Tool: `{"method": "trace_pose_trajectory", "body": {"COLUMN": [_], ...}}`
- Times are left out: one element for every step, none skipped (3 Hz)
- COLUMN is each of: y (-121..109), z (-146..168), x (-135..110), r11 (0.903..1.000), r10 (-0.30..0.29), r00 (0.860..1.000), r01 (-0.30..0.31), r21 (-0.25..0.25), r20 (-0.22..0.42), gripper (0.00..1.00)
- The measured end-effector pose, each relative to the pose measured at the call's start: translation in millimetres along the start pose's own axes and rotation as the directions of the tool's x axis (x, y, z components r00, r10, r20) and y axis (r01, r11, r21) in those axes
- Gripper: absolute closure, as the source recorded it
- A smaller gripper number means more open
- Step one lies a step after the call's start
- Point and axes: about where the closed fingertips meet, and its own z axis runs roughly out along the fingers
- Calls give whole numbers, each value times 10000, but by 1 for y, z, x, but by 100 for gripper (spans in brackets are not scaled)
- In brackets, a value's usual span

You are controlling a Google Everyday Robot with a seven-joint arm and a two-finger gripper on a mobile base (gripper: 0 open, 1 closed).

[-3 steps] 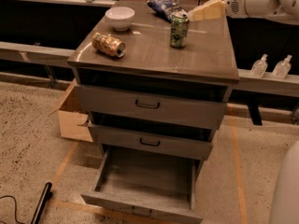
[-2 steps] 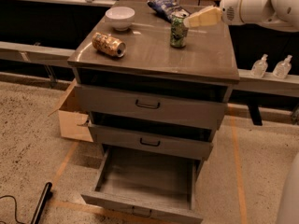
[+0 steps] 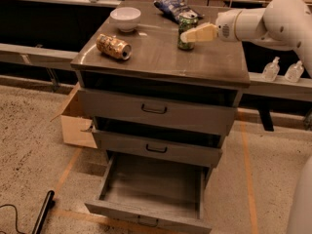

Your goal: Place green can into bottom drawer

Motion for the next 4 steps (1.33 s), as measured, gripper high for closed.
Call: {"method": "trace_pose_trajectory", "body": {"y": [2, -2, -10, -23], "z": [26, 51, 75, 85], "x": [23, 36, 36, 30], "r11": [9999, 9999, 9998, 9992], "r10": [85, 13, -155, -391], "r00": [10000, 9999, 9991, 9976], "r01": [-85, -11, 159, 389], "r21": [-70, -130, -119, 45], "r20": [-6, 114, 391, 580], "gripper": [0, 0, 0, 0]}}
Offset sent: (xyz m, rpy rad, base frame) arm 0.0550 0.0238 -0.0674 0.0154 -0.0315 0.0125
